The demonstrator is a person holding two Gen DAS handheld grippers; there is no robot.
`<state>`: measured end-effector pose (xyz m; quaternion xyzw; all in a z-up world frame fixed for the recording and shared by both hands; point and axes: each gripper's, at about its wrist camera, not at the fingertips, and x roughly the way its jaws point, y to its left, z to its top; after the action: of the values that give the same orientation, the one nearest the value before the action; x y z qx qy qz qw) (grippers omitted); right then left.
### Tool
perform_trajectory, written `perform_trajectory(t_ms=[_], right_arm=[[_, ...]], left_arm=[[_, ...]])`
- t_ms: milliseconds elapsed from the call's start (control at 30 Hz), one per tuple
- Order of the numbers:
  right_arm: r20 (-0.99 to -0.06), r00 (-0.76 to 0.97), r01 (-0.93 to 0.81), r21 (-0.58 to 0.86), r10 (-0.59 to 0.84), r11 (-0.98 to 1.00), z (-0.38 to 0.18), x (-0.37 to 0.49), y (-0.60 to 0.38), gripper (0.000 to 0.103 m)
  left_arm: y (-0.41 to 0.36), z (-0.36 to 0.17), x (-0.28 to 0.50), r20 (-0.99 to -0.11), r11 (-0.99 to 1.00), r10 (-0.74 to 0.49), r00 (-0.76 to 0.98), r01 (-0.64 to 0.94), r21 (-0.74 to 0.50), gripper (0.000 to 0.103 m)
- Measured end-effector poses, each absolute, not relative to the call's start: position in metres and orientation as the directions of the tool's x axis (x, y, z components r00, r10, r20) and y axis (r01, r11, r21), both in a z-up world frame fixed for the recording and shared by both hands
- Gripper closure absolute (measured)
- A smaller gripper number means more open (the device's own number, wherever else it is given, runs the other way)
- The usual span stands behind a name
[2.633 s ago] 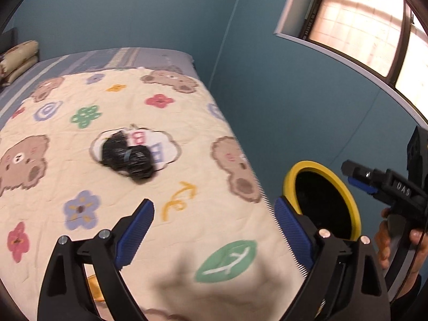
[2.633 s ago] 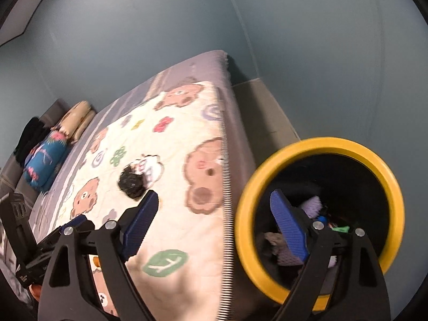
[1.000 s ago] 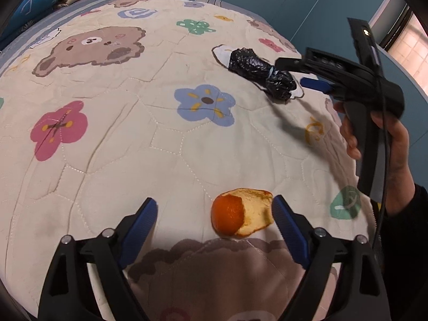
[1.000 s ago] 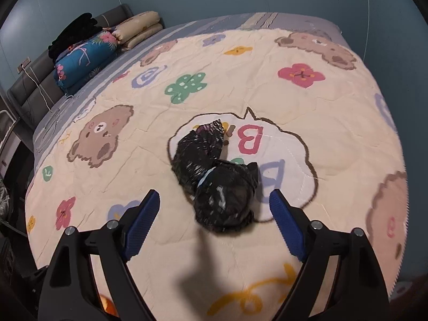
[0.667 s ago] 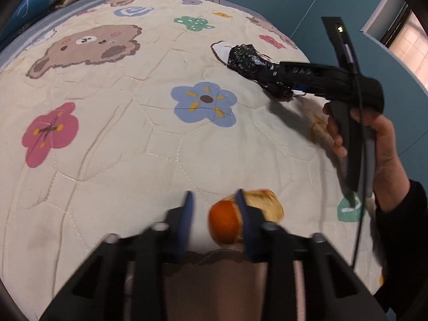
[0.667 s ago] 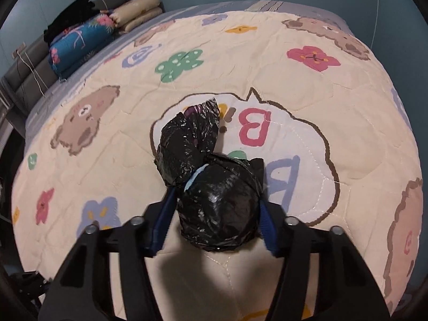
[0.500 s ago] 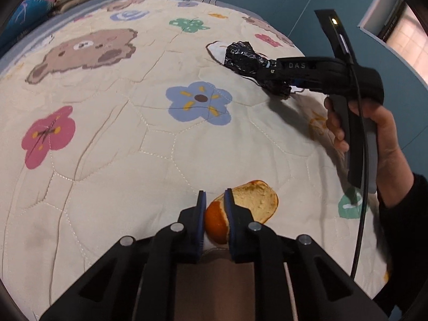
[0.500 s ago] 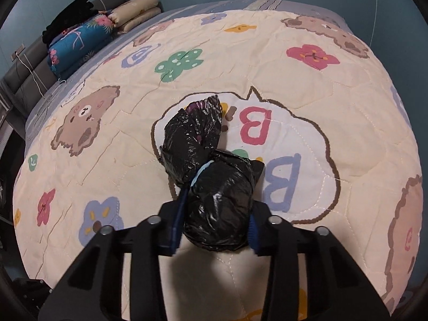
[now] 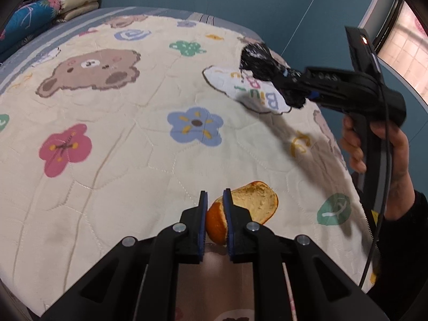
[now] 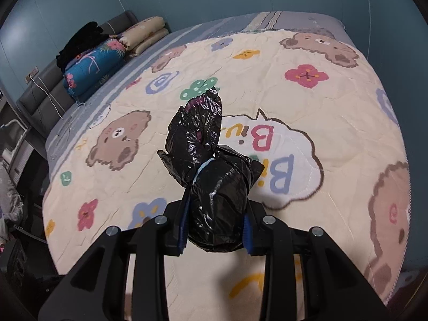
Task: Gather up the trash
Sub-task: 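Carry the black bag and orange peel over the yellow bin with both tools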
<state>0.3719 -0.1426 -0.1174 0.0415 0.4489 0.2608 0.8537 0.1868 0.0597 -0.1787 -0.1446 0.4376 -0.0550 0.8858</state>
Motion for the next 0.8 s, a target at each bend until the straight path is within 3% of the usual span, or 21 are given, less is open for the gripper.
perform_trajectory(t_ms=[333, 800], right_arm=[[-0.723, 0.496, -0.360, 0.334, 0.482, 0.871, -0.086, 0.307, -0.192, 0.073], [-0.673, 0.600, -0.254, 0.353, 0.433, 0.900, -0.054, 0.203, -0.288, 0.073]], left_arm=[[0.056, -0.132, 0.170, -0.705, 0.955, -0.216, 0.676, -0.003, -0.296, 0.092], [0.001, -0.066, 0.136, -0.616, 0.958, -0.277, 0.737, 0.160, -0.240, 0.092]])
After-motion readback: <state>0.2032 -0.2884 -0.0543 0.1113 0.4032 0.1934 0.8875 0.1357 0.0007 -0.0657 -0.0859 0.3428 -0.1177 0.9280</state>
